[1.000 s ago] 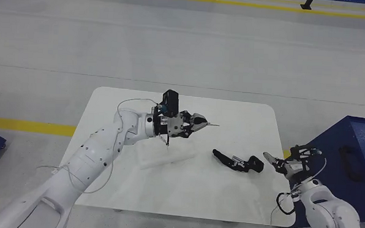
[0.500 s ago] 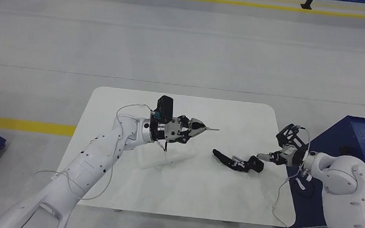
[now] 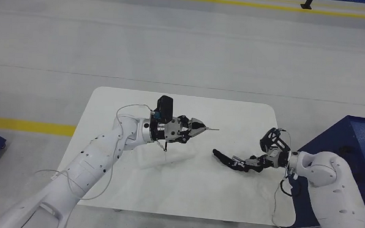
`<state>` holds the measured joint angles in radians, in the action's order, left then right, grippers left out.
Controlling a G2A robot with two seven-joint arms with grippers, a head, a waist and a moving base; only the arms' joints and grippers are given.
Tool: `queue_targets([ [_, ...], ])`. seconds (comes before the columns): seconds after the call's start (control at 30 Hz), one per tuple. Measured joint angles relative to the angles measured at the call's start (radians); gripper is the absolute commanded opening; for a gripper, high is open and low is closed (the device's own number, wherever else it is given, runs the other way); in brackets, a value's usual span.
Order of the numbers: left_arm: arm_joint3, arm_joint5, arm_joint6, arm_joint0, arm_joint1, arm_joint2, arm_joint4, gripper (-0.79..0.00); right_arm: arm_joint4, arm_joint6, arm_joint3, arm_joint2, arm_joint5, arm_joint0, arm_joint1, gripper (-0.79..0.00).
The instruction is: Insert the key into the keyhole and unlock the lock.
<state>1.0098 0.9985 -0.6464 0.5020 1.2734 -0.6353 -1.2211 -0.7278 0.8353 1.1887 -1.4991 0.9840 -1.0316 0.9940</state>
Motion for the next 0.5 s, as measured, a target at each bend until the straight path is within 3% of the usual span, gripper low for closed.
queue_targets([
  [0.13,0.000,0.000,0.000,0.000,0.000,0.000,0.000,-0.785,0.067,-0.031,-0.133,0.214,0.030,0.148,-0.044,0.000],
  [0.37,0.000,0.000,0.000,0.000,0.000,0.000,0.000,-0.785,0.090,-0.027,-0.175,0.516,0.028,0.303,-0.113,0.000],
  [0.4,0.000,0.000,0.000,0.000,0.000,0.000,0.000,-0.785,0.093,-0.028,-0.180,0.546,0.028,0.317,-0.121,-0.046],
  [0.43,0.000,0.000,0.000,0.000,0.000,0.000,0.000,-0.785,0.095,-0.028,-0.184,0.583,0.028,0.333,-0.130,-0.212],
  [0.5,0.000,0.000,0.000,0.000,0.000,0.000,0.000,-0.785,0.100,-0.028,-0.191,0.634,0.028,0.353,-0.142,-0.283],
])
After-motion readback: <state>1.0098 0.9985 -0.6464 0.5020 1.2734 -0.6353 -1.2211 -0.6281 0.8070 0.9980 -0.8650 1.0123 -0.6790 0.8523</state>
